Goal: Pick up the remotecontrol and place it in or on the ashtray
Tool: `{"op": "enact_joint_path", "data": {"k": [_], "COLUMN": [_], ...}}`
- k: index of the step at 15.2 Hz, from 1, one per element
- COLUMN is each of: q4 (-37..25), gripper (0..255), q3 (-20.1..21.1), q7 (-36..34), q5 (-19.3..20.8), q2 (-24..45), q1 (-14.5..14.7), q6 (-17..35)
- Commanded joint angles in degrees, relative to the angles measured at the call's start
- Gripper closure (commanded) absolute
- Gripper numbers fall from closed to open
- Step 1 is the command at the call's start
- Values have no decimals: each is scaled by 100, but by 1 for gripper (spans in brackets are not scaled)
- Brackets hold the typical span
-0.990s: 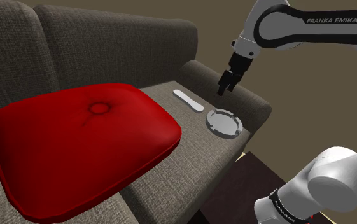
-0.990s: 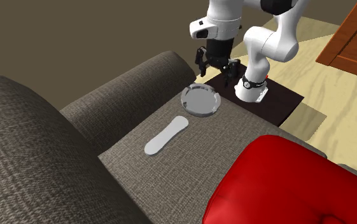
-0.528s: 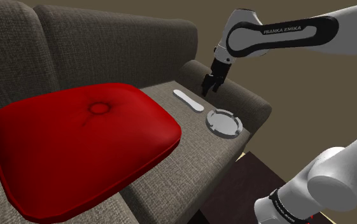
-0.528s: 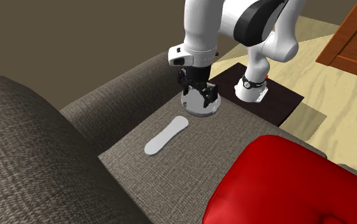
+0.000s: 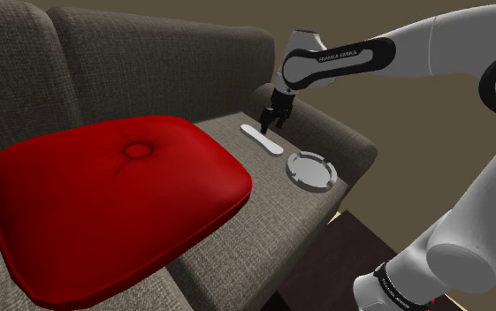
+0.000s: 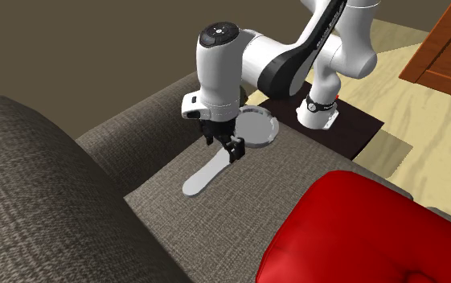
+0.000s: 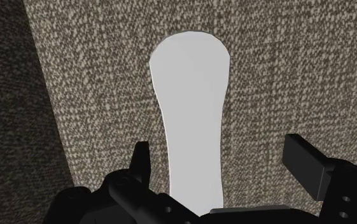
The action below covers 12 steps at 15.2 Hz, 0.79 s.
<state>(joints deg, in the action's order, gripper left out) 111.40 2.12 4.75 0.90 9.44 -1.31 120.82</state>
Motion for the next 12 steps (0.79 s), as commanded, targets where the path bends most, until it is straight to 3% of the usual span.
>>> {"op": "enact_joint_path", "data": {"k": [1, 3, 12], "q4": [-321, -604, -379], "gripper": [0, 0, 0], "q3": [-10, -26, -36], "q7": [-50, -69, -81], "q5": [63, 102, 121], "q2": [423, 734, 1007], "q1": [12, 15, 14], "q6": [104, 136, 635]}}
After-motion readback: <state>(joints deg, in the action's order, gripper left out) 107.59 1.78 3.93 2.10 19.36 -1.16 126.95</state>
